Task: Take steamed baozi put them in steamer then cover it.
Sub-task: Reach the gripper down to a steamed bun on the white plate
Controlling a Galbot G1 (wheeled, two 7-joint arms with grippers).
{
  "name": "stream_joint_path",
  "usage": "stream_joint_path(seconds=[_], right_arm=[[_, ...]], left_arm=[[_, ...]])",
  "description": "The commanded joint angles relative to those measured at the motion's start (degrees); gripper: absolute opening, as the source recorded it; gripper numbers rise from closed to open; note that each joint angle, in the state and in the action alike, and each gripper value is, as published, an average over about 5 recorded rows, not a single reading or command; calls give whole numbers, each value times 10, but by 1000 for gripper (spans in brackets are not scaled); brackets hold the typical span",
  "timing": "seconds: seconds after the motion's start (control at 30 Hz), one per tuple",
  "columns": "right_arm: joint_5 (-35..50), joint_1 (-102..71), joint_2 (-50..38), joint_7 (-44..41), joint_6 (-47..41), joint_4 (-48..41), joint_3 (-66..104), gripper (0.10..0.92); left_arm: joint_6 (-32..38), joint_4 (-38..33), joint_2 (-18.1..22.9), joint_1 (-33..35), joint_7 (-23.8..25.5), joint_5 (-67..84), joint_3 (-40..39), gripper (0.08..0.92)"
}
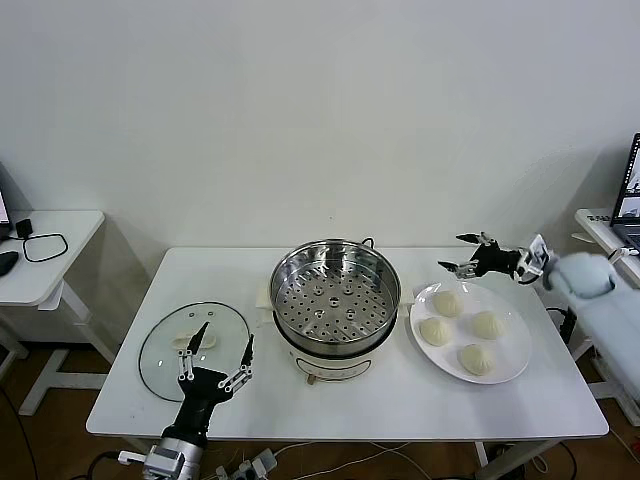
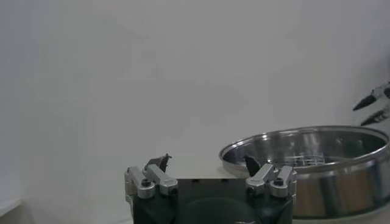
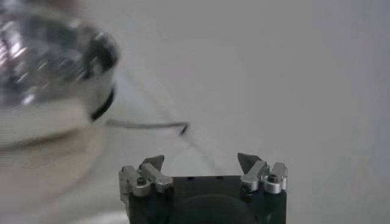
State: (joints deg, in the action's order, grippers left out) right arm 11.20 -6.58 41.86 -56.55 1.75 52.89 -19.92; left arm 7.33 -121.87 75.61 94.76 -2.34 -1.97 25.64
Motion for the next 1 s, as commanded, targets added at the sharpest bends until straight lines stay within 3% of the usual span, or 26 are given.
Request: stream_joint_path(seconds=[0.03, 0.37, 1.0], right_arm=[[-223, 145, 68, -186, 41, -145, -132, 823], [-265, 146, 152, -136, 46, -215, -168, 823], [-299, 109, 215, -69, 49, -276, -159, 823]], left_arm=[[1, -4, 4, 6, -1, 0, 7, 823], [6, 9, 10, 9, -1, -1, 9, 823], [10, 14, 11, 9, -7, -2, 7, 823]])
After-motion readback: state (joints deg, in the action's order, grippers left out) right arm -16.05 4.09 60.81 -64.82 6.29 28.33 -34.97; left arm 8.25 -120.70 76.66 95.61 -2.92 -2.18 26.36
